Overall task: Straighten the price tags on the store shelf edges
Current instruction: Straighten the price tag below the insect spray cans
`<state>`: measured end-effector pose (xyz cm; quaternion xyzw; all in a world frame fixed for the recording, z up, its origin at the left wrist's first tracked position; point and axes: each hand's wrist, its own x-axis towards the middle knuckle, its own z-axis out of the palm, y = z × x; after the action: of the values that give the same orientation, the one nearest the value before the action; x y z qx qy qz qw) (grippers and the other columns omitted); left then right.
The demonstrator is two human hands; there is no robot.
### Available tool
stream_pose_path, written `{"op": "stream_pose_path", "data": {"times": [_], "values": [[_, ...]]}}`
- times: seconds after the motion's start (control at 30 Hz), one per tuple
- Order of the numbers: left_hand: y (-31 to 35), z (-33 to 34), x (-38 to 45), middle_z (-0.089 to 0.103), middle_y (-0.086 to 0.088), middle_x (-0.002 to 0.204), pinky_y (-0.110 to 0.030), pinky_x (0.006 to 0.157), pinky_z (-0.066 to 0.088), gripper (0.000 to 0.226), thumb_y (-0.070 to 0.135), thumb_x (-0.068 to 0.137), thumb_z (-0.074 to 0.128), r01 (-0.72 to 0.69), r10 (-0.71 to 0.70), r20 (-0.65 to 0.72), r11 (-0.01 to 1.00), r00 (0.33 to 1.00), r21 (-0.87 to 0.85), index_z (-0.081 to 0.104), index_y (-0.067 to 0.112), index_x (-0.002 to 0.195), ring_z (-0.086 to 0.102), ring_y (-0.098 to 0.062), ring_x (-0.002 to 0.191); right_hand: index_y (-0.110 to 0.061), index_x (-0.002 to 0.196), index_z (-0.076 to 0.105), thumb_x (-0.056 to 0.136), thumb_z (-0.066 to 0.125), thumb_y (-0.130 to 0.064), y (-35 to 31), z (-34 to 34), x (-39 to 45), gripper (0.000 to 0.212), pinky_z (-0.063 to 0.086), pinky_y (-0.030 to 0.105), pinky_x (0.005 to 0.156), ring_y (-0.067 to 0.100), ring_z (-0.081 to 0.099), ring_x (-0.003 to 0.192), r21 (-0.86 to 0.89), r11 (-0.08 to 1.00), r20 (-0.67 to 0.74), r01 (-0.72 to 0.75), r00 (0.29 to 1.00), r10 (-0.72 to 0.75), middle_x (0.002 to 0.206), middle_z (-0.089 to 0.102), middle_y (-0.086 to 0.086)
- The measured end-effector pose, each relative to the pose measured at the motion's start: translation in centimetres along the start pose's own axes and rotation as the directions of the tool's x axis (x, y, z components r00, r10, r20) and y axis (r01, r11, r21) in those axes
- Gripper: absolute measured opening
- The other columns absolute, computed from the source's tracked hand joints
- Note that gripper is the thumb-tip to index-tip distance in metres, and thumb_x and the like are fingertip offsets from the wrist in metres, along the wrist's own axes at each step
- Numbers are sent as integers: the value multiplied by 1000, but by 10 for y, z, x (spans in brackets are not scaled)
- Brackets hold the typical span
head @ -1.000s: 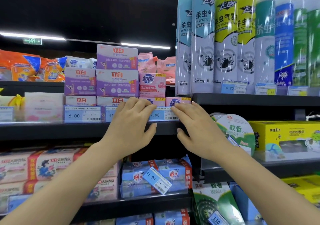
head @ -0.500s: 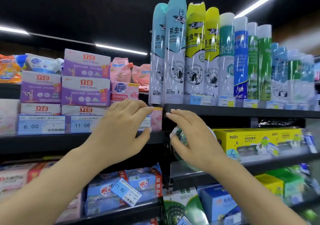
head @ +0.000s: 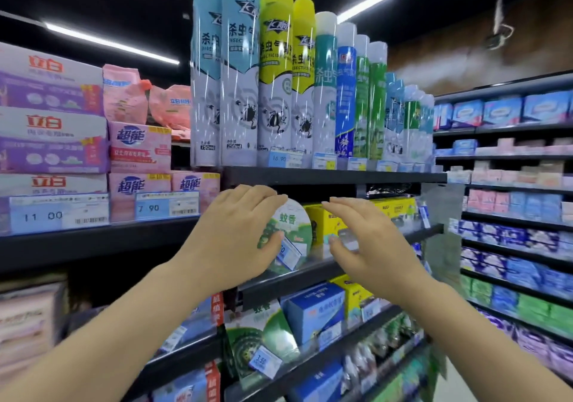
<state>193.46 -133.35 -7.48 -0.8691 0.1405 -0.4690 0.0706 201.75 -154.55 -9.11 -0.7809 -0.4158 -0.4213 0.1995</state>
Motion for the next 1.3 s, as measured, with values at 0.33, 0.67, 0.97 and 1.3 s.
{"op": "stream_pose_path", "data": {"times": [0.33, 0.67, 0.97, 1.3], "values": [[64, 47, 33, 61, -6, 117, -40, 91, 46, 53, 37, 80, 45, -56, 54, -20, 991, 998, -125, 59, 9, 123, 55, -26, 106, -12, 128, 55, 86, 50, -26, 58, -37, -53, 45, 28, 28, 106, 19, 45, 121, -109, 993, -23, -53, 998, 51, 127, 56, 4], [170, 134, 104, 60, -6, 117, -37, 92, 43, 49, 36, 81, 49, -55, 47, -54, 985, 997, -162, 59, 9, 122, 53, -25, 107, -10, 126, 57, 85, 49, -29, 193, -68, -95, 46, 19, 19, 102, 15, 39, 119, -102, 991, -15, -82, 997, 81, 125, 58, 7], [232, 205, 192, 60, -6, 121, -38, 95, 43, 54, 41, 83, 44, -34, 30, -42, 993, 999, -109, 57, 11, 126, 54, -24, 111, -14, 131, 54, 84, 51, -29, 320, -93, -110, 49, 22, 21, 104, 16, 41, 123, -57, 986, 31, -159, 986, 161, 130, 54, 2], [252, 294, 288, 62, -7, 116, -39, 91, 44, 58, 43, 80, 44, -62, 59, -55, 997, 997, -39, 58, 9, 125, 56, -29, 105, -13, 129, 55, 82, 47, -29, 432, -79, -85, 50, 18, 16, 101, 18, 41, 123, -108, 979, 33, -174, 983, 178, 129, 56, 4]]}}
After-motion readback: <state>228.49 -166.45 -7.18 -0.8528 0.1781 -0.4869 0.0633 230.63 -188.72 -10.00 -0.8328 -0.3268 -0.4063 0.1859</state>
